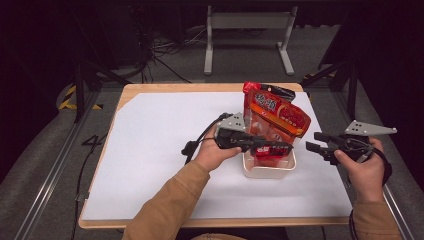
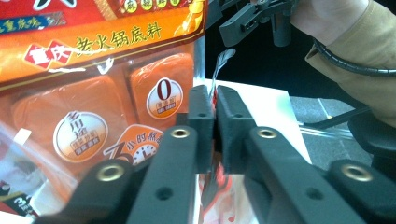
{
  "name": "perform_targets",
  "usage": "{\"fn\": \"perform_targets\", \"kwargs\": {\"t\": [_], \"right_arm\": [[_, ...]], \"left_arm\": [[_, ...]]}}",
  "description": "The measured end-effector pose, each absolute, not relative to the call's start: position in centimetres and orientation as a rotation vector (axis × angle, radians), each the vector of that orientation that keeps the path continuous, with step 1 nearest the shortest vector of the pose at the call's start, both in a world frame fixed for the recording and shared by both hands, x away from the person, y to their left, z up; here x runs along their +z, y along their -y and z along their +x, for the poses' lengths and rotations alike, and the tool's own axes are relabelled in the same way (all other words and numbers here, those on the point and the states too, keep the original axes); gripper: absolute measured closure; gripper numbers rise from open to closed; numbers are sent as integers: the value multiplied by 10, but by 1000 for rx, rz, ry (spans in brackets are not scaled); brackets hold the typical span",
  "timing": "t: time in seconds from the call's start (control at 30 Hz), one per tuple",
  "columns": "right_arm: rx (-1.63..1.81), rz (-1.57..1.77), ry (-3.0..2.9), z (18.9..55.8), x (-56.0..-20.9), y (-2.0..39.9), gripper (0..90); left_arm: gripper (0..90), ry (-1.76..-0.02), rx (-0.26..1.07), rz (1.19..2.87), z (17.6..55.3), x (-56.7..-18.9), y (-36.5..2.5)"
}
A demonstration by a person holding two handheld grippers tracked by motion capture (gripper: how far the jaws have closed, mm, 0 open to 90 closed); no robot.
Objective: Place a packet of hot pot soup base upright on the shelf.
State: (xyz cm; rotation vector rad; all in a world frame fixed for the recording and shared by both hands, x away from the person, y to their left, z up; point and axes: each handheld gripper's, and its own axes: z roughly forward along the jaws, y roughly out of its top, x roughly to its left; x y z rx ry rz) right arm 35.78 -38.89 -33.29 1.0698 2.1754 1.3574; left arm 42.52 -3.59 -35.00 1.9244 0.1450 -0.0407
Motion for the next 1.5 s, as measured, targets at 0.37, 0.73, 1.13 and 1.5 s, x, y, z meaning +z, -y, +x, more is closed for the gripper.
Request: {"fn": "perform_targets", "kwargs": {"t": [0.37, 0.73, 1.13, 1.5], "right_arm": [[1358, 1070, -2178, 359, -334, 388, 438], [1362, 1070, -2177, 363, -335, 387, 424], [1343, 1077, -2171, 365, -340, 389, 381], [1304, 1070, -2163, 364, -349, 386, 333]], "left_arm": [[369, -204, -50, 1920, 422, -344, 28], [284, -295, 48, 1929, 411, -324, -17], [223, -365, 171, 1913, 399, -316, -64], [190, -496, 254, 1948, 395, -324, -113]]}}
